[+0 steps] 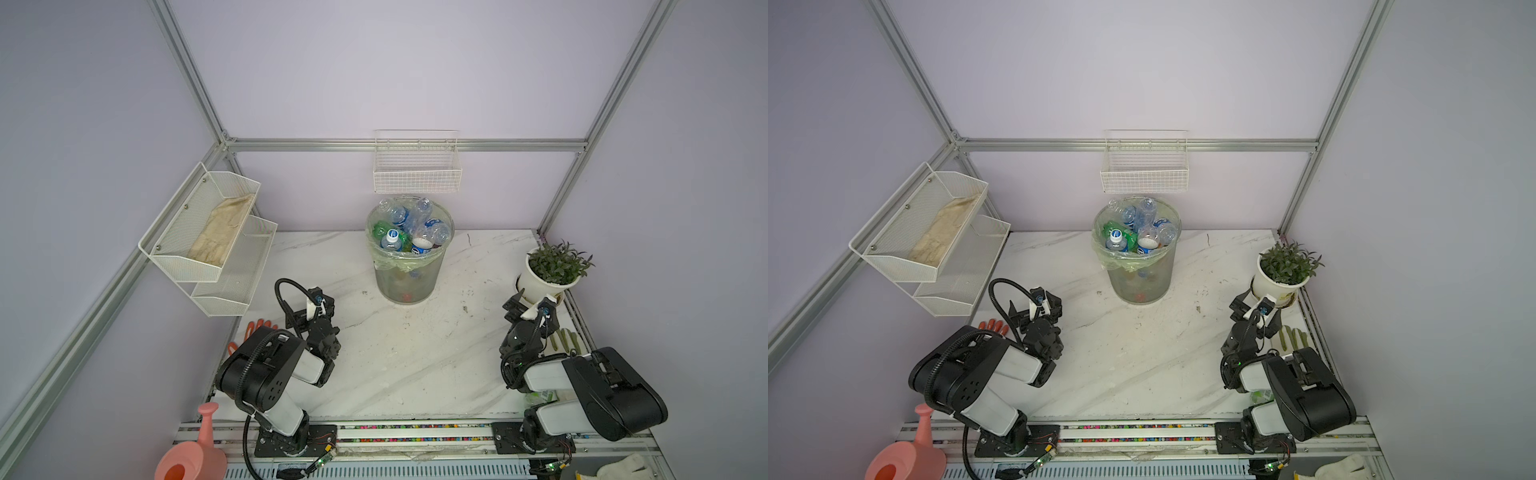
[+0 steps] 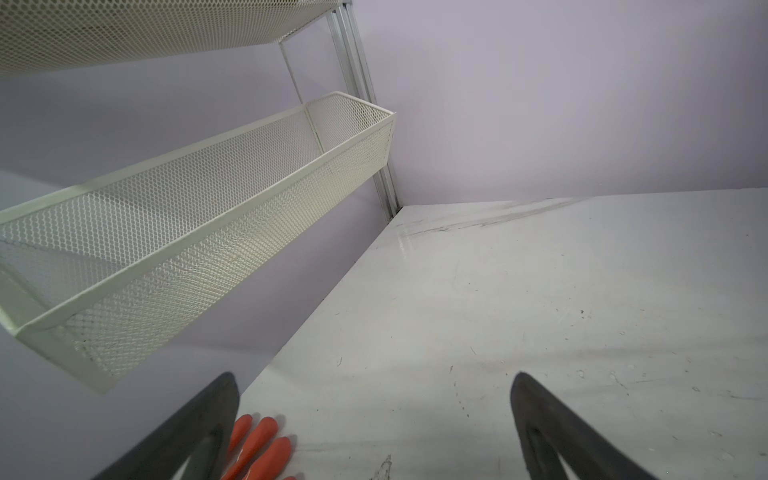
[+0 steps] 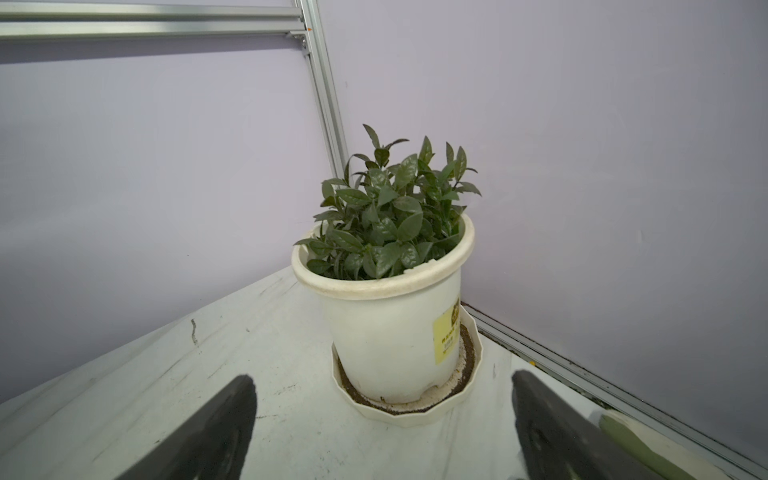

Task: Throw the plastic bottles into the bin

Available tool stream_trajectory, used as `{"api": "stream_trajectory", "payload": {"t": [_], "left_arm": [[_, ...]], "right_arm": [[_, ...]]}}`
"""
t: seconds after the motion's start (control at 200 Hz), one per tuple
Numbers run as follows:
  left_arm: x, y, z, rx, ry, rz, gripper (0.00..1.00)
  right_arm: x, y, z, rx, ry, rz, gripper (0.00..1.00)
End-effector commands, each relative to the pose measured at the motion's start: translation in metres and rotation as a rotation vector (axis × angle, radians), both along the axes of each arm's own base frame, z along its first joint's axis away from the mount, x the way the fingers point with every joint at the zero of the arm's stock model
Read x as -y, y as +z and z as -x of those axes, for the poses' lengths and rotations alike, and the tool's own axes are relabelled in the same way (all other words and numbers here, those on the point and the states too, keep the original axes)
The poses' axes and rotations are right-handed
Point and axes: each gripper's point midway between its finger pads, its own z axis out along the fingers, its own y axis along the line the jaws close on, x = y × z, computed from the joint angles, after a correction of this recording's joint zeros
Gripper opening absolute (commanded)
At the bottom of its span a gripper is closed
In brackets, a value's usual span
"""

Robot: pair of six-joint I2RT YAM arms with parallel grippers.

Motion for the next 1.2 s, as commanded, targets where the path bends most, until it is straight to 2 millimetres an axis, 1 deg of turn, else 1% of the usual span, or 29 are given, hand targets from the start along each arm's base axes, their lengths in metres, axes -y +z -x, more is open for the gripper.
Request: {"api": "stream_trajectory", "payload": {"t": [0.0,0.13,0.22,0.29,0.365,0.435,0.59,0.69,0.84,0.915,1.01,1.04,1.145,1.195], "left_arm": [[-0.003,0.008,0.005,0.094,-0.017,0.07,1.0],[-0.003,0.008,0.005,0.098,-0.023,0.077,1.0],[-0.004,0.007,0.007,0.101,-0.027,0.083,1.0],[-0.005,0.008,0.007,0.106,-0.029,0.088,1.0],[-0.004,0.007,0.007,0.105,-0.035,0.088,1.0],[-0.003,0.006,0.006,0.1,-0.047,0.085,1.0],[0.0,0.005,0.005,0.095,-0.064,0.082,1.0],[0.005,0.005,0.002,0.084,-0.097,0.069,1.0],[0.006,0.004,0.001,0.079,-0.108,0.064,1.0],[0.012,0.003,-0.002,0.064,-0.14,0.048,1.0],[0.012,0.003,-0.002,0.063,-0.141,0.046,1.0],[0.012,0.003,-0.002,0.065,-0.141,0.047,1.0],[0.015,0.002,-0.002,0.06,-0.151,0.042,1.0],[0.016,0.002,-0.002,0.057,-0.156,0.039,1.0]], "right_arm": [[0.004,0.017,0.008,0.147,0.007,-0.047,0.97],[0.009,0.014,0.01,0.178,-0.008,-0.07,0.97],[0.018,0.011,0.012,0.202,-0.027,-0.114,0.97],[0.031,0.0,0.016,0.225,-0.076,-0.175,0.97],[0.041,-0.009,0.018,0.245,-0.109,-0.217,0.97],[0.044,-0.017,0.016,0.243,-0.128,-0.233,0.97],[0.038,-0.012,0.008,0.225,-0.085,-0.198,0.97],[0.024,-0.004,-0.008,0.197,0.01,-0.134,0.97],[-0.016,0.003,-0.037,0.13,0.242,0.011,0.98],[-0.031,0.001,-0.044,0.105,0.315,0.057,0.97],[-0.05,-0.01,-0.055,0.055,0.39,0.112,0.98],[-0.056,-0.009,-0.058,0.048,0.404,0.143,0.97],[-0.087,-0.012,-0.06,0.012,0.486,0.239,0.98],[-0.092,-0.014,-0.06,0.006,0.499,0.249,0.98]]}}
